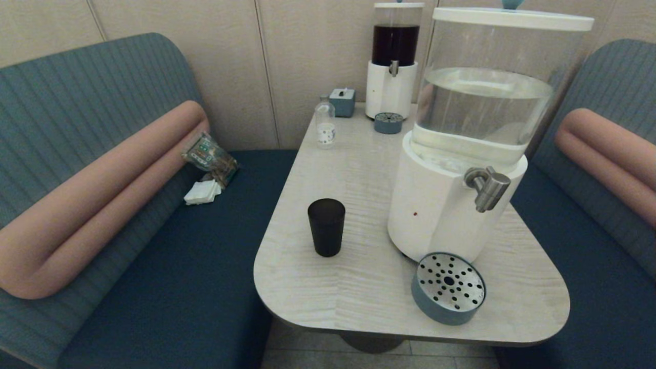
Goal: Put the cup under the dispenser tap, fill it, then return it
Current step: Pick up the cup
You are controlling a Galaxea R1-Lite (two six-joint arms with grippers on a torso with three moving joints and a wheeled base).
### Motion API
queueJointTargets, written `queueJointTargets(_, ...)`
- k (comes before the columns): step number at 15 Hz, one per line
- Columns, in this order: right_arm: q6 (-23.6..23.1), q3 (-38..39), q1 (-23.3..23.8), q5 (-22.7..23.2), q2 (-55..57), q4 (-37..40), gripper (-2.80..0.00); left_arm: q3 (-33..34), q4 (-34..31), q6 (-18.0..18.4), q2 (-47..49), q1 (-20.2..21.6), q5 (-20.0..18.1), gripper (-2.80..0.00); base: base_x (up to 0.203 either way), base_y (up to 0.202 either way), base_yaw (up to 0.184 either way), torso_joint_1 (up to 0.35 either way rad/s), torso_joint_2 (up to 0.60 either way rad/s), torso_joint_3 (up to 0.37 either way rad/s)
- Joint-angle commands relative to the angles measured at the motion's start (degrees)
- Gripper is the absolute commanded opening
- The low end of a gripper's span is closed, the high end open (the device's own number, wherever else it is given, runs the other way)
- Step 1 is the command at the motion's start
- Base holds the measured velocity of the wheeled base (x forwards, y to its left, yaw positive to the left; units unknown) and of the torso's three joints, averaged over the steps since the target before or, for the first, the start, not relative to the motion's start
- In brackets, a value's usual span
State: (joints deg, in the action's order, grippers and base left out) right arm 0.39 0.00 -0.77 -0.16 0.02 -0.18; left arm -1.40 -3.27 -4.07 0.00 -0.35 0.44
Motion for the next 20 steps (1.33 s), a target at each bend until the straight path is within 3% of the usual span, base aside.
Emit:
queueJointTargets(1, 0.1, 0.0, 0.0, 0.0, -0.2, 0.0, -2.8, 0.1, 0.4, -0.1, 0.0, 0.0, 0.1, -2.8, 0.0, 0.0, 0.0, 0.0, 0.0, 0.0)
queueJointTargets(6, 0.1, 0.1, 0.0, 0.0, -0.2, 0.0, -2.8, 1.0, 3.2, -0.7, -0.1, 0.0, 0.2, -2.8, 0.0, 0.0, 0.0, 0.0, 0.0, 0.0)
queueJointTargets(10, 0.1, 0.1, 0.0, 0.0, -0.2, 0.0, -2.8, 1.1, 4.1, 4.8, -0.1, 0.0, -0.9, -2.8, 0.0, 0.0, 0.0, 0.0, 0.0, 0.0)
queueJointTargets(12, 0.1, 0.1, 0.0, 0.0, -0.2, 0.0, -2.8, -1.4, 2.8, 4.6, 0.2, 0.0, -1.3, -2.8, 0.0, 0.0, 0.0, 0.0, 0.0, 0.0)
queueJointTargets(14, 0.1, 0.0, 0.0, 0.0, -0.2, 0.0, -2.8, -10.7, 1.5, 2.6, 4.2, 0.0, -3.7, -2.8, 0.0, 0.0, 0.0, 0.0, 0.0, 0.0)
queueJointTargets(17, 0.1, 0.0, 0.0, 0.0, -0.2, 0.0, -2.8, -24.6, 3.1, -5.9, 18.7, -0.5, -9.1, -2.8, 0.0, 0.0, 0.0, 0.0, 0.0, 0.0)
queueJointTargets(19, 0.1, 0.0, 0.0, 0.0, -0.2, 0.0, -2.8, -30.2, 5.5, -10.8, 28.3, -0.8, -14.6, -2.8, 0.0, 0.0, 0.0, 0.0, 0.0, 0.0)
queueJointTargets(20, 0.1, 0.0, 0.0, 0.0, -0.2, 0.0, -2.8, -31.5, 6.8, -12.2, 32.6, -0.9, -19.2, -2.8, 0.0, 0.0, 0.0, 0.0, 0.0, 0.0)
